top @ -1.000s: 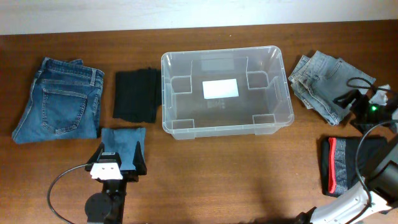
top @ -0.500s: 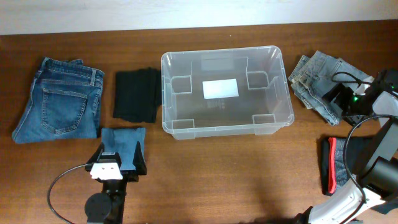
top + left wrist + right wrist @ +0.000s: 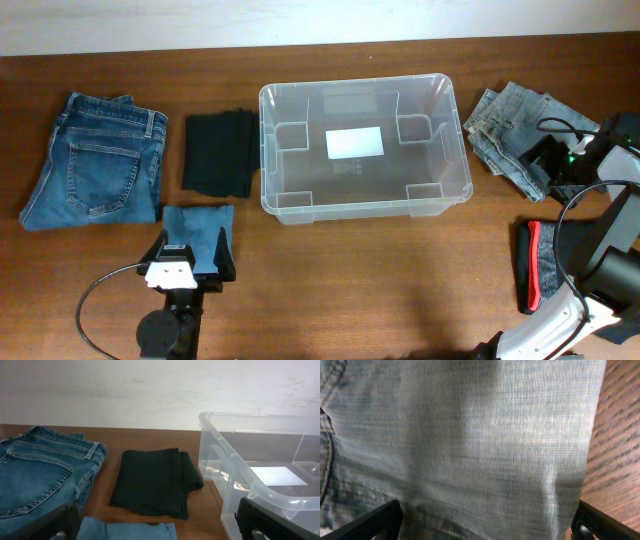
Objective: Pack container
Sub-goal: 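Move the right gripper to the folded light-blue jeans and grasp them, then lift the light-blue jeans with the right gripper over the clear bin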
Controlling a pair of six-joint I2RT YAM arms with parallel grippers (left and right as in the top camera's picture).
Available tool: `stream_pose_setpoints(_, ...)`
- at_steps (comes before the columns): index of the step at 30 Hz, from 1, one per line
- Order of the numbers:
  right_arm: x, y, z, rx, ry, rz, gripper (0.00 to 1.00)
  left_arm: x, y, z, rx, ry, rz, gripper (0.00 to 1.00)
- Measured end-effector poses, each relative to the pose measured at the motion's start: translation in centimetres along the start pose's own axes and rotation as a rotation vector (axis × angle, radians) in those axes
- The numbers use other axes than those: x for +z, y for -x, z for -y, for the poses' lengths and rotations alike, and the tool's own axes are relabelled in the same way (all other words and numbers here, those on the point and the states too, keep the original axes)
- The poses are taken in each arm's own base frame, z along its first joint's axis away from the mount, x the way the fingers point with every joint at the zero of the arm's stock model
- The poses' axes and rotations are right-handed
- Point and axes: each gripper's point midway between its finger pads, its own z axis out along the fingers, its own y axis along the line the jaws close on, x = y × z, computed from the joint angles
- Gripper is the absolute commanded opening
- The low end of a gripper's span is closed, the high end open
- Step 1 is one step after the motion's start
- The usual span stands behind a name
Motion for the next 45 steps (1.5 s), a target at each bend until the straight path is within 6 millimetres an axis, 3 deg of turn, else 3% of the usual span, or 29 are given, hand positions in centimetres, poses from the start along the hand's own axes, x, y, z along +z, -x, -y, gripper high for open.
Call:
stream_pose_setpoints(2,0.0,0.2,0.0,0.007,0.001,0.002,0.96,0.0,0.0,0.0,0.0,0.0,0.0,0.99)
stream_pose_setpoints(7,0.4,0.2,0.0,0.017,0.0,-0.001,0.61,0.0,0.0,0.0,0.0,0.0,0.0,0.99)
stream_pose_setpoints(11,0.6,0.1,0.3,0.032,-0.004,-0.01,0.57,0.0,0.0,0.0,0.0,0.0,0.0,0.99)
stream_pose_setpoints(15,0.6,0.0,0.4,0.021,-0.006,-0.014,0.31,0.0,0.0,0.0,0.0,0.0,0.0,0.99)
stream_pose_setpoints(20,0.6,0.0,0.6,0.032,0.004,-0.023,0.25,0.0,0.0,0.0,0.0,0.0,0.0,1.0)
stream_pose_setpoints(23,0.5,-0.1,0.9,0.034,0.013,-0.028,0.04,0.0,0.0,0.0,0.0,0.0,0.0,1.0)
stream_pose_setpoints(29,-0.2,-0.3,1.2,0.056,0.049,-0.057,0.04,0.0,0.0,0.0,0.0,0.0,0.0,0.99)
stream_pose_setpoints(33,-1.6,-0.5,1.5,0.043,0.032,-0.095,0.04,0.0,0.0,0.0,0.0,0.0,0.0,1.0)
stream_pose_setpoints(35,-2.9,0.2,0.9,0.022,0.033,-0.084,0.04,0.0,0.0,0.0,0.0,0.0,0.0,0.99)
stream_pose_setpoints(39,-8.2,3.2,-1.8,-0.102,0.06,0.009,0.04,0.0,0.0,0.0,0.0,0.0,0.0,1.0)
stream_pose_setpoints(45,-12.7,4.8,-4.0,-0.206,0.087,0.091,0.04,0.0,0.0,0.0,0.0,0.0,0.0,0.99)
